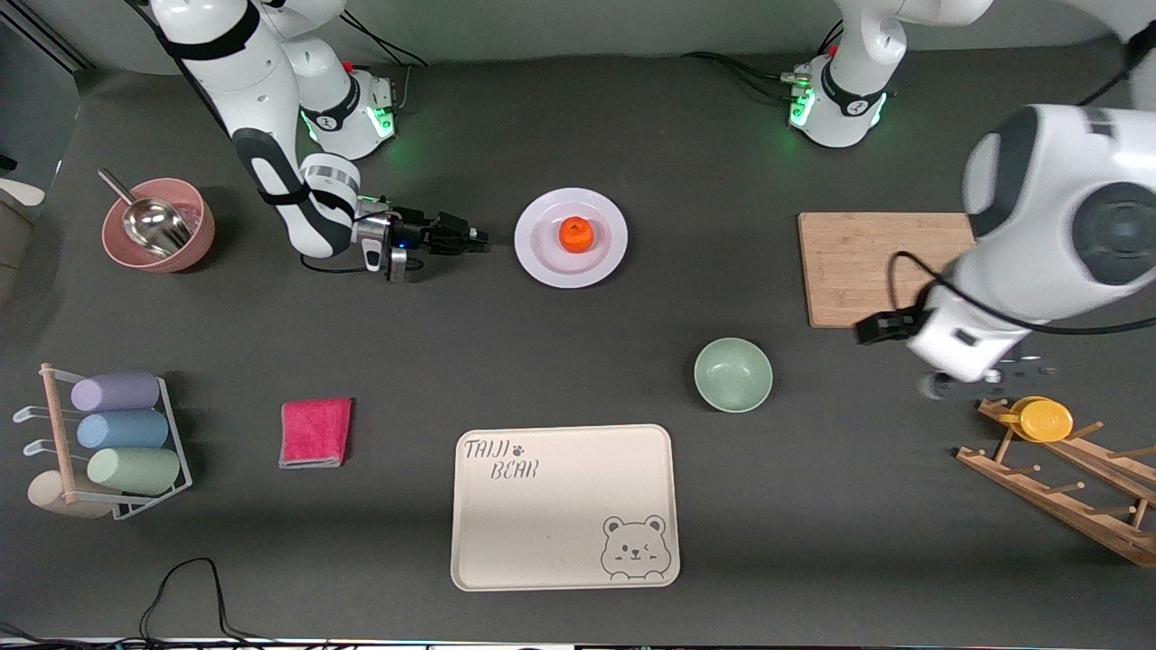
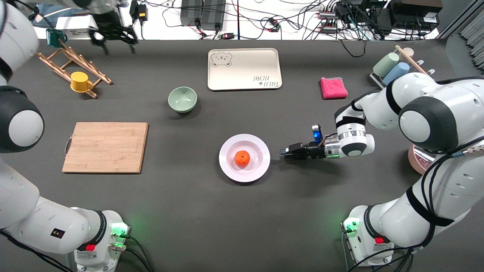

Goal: Place orange and plate with both arms
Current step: 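Open the left gripper and withdraw it toward the cutting board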

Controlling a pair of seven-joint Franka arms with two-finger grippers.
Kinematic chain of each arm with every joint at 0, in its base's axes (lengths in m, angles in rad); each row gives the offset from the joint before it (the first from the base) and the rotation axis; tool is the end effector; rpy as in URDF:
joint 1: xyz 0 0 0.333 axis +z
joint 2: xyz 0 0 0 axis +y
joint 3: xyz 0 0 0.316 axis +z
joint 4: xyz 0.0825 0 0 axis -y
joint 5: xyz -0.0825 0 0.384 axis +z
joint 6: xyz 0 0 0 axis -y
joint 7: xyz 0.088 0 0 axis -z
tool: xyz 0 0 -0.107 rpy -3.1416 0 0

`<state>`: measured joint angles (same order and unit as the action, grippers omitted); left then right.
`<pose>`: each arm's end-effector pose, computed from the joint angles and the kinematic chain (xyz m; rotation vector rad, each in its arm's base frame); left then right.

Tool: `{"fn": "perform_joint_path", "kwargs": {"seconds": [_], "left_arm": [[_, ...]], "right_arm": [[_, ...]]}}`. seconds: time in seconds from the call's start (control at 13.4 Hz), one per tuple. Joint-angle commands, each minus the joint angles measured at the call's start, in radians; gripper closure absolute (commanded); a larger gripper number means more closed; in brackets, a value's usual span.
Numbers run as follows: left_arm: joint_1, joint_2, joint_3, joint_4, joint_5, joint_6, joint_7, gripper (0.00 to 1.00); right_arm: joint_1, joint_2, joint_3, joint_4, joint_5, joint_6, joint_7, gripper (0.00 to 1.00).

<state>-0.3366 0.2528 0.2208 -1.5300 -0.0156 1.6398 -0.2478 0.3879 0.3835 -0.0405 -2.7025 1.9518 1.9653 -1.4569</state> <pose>0.6165 -0.0870 0.5031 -3.0650 -0.2012 0.1960 0.2900 0.1663 0.0947 -1.9552 0.1034 -0.0014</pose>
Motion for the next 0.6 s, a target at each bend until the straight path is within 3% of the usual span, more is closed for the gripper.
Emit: {"fn": "perform_joint_path", "kwargs": {"seconds": [0.0, 0.15, 0.37, 0.52], "left_arm": [[0.065, -0.052, 0.016, 0.005, -0.001, -0.057, 0.070, 0.00], [0.126, -0.072, -0.017, -0.001, 0.000, -0.066, 0.094, 0.00], [0.307, -0.104, -0.166, -0.001, 0.025, -0.098, 0.108, 0.00], [0.330, -0.106, -0.192, 0.005, 0.045, -0.103, 0.099, 0.00]], "right_arm": [[0.014, 0.031, 0.057, 0.035, 0.081, 0.035, -0.028, 0.54], [0.015, 0.037, 0.097, 0.050, 0.128, 0.050, -0.028, 0.54], [0.023, 0.064, 0.143, 0.081, 0.203, 0.072, -0.052, 0.54], [0.026, 0.078, 0.157, 0.095, 0.219, 0.072, -0.057, 0.54]]}}
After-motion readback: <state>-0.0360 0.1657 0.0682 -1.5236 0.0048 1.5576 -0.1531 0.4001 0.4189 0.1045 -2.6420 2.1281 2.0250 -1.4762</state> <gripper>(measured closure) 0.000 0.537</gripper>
